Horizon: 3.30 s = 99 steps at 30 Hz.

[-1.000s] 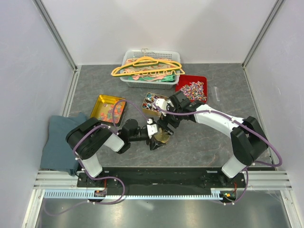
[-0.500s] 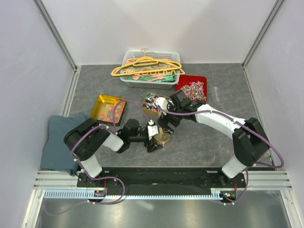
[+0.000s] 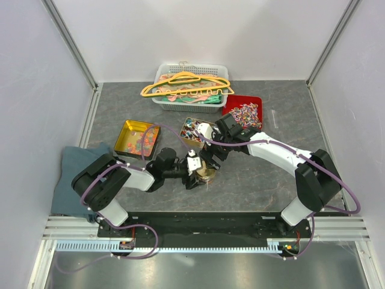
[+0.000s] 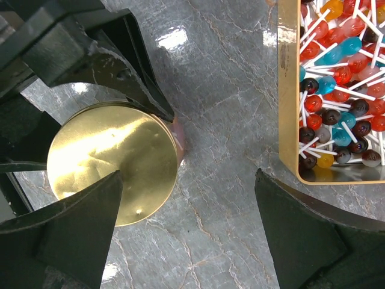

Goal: Pack the candies
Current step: Close the bottle lid on the packing bottle, then screw the bottle lid onto the packing bottle.

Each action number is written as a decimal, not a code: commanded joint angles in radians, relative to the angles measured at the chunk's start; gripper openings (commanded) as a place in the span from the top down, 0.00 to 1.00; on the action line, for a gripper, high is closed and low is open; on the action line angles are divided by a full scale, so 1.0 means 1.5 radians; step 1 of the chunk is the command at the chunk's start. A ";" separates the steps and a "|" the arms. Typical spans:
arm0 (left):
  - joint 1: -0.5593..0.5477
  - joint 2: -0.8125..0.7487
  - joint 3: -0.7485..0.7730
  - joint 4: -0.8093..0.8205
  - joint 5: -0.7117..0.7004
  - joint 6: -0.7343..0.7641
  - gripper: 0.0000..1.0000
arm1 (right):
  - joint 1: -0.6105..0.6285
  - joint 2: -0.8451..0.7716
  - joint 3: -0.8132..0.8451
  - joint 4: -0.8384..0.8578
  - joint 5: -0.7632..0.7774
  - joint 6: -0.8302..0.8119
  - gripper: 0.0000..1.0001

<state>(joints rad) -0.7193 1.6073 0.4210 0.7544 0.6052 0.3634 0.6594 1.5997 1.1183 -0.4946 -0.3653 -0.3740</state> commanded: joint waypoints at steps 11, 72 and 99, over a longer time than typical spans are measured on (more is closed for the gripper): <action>0.003 0.079 0.073 0.004 0.003 0.029 0.22 | 0.006 -0.020 0.010 -0.015 -0.014 -0.019 0.03; 0.023 0.175 0.081 0.240 0.113 -0.140 0.01 | -0.074 -0.001 0.002 -0.062 -0.048 -0.037 0.32; 0.012 0.261 0.102 0.253 -0.064 -0.188 0.01 | -0.084 0.017 0.022 -0.088 -0.090 -0.043 0.32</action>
<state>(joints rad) -0.6983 1.9652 0.5674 1.1061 0.6331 0.1337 0.5331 1.6176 1.1137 -0.6186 -0.4706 -0.4232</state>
